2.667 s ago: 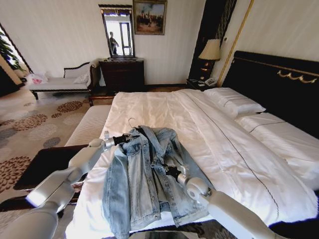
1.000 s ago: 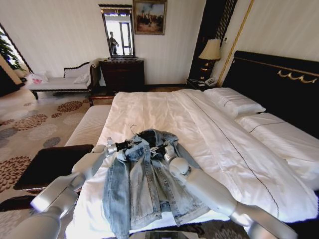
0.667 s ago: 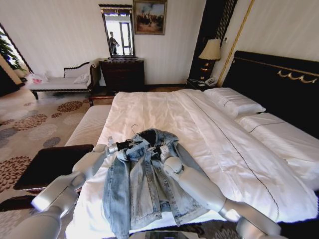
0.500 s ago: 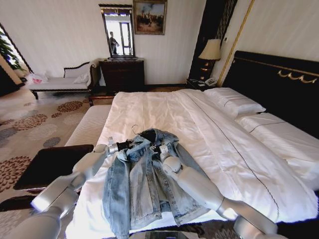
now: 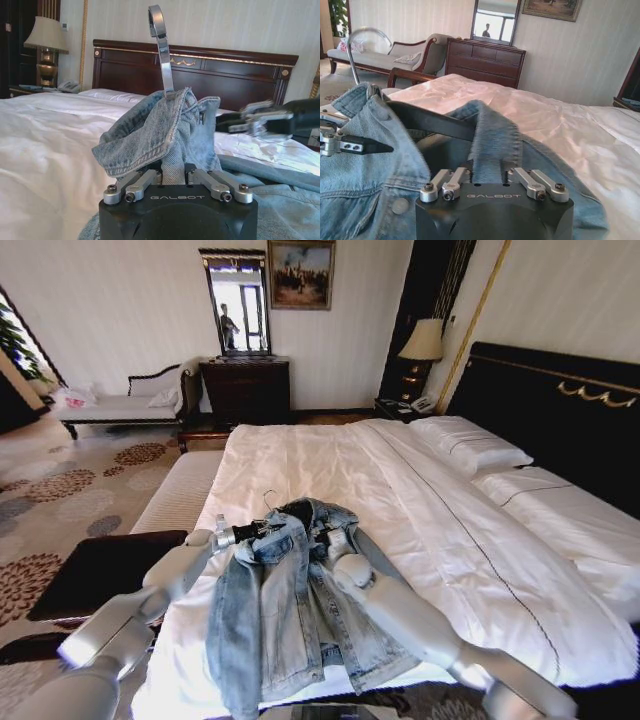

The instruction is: Pick up the clothes from the bed and hang them on the clothes hanger.

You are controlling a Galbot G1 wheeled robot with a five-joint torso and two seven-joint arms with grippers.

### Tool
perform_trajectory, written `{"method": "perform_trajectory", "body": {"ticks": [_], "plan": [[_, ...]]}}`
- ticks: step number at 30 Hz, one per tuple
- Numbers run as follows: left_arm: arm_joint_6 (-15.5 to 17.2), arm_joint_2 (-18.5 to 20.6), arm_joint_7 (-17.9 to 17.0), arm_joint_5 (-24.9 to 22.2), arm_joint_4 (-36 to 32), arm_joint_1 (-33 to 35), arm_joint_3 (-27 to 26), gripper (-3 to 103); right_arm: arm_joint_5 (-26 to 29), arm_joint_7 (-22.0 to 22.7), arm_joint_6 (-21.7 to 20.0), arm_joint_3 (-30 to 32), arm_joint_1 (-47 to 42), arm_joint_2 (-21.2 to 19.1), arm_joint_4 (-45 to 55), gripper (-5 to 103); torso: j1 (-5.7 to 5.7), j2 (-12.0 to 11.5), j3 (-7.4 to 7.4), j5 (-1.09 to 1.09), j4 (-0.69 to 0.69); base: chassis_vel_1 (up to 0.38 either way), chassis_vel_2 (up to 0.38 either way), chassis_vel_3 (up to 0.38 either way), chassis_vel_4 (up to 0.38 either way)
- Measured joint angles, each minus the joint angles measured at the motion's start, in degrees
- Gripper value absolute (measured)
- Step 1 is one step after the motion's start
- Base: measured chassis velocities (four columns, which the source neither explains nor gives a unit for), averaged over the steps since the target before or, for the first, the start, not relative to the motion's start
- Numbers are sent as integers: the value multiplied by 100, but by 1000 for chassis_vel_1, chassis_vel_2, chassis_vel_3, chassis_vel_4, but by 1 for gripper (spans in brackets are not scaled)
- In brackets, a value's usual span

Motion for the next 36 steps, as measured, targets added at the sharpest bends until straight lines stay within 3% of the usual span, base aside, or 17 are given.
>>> {"method": "perform_trajectory", "body": {"ticks": [6,8,10,13,16,18,21,23,26,28,35,36], "plan": [[-3,28,12,-3,24,-1,-3,17,193,16,-4,132,-235,-371,590,52,-1,0,-1,-1,0,0,0,0,0],[-9,31,20,-3,24,6,-4,17,202,25,5,157,-209,-359,506,52,-1,0,-1,-1,0,0,0,0,0],[-12,35,22,-4,-24,31,-6,17,327,30,20,171,-49,-256,188,69,0,0,0,-2,1,0,0,0,0],[-12,44,22,-3,-62,36,-7,17,481,27,20,158,68,-162,-33,74,1,0,0,-2,1,0,0,0,0],[-12,58,24,-2,-84,32,-6,17,667,-34,15,107,221,30,-369,91,1,0,0,-2,1,0,0,0,0],[-12,59,25,-2,-84,30,-5,17,687,-43,13,102,234,51,-401,91,1,0,0,-2,1,0,0,0,0],[-13,74,35,-2,-84,11,2,17,914,-124,3,63,288,202,-585,102,0,0,0,-2,1,0,0,0,0],[-15,74,36,-2,-85,11,2,17,948,-136,4,58,291,222,-601,99,0,0,0,-2,2,0,0,0,0],[-19,73,37,-3,-85,24,1,17,1037,-179,12,50,296,235,-628,84,1,0,0,-2,1,0,0,0,0],[-21,73,38,-2,-84,30,1,17,1059,-181,18,50,298,234,-637,84,1,0,0,-2,0,0,0,0,0],[-21,58,47,-3,-109,35,2,17,1081,-234,86,46,320,243,-748,50,0,0,0,-2,1,0,0,0,0],[-21,57,47,-3,-119,33,3,17,1078,-236,96,43,324,255,-768,50,1,0,0,-2,1,0,0,0,0]]}}
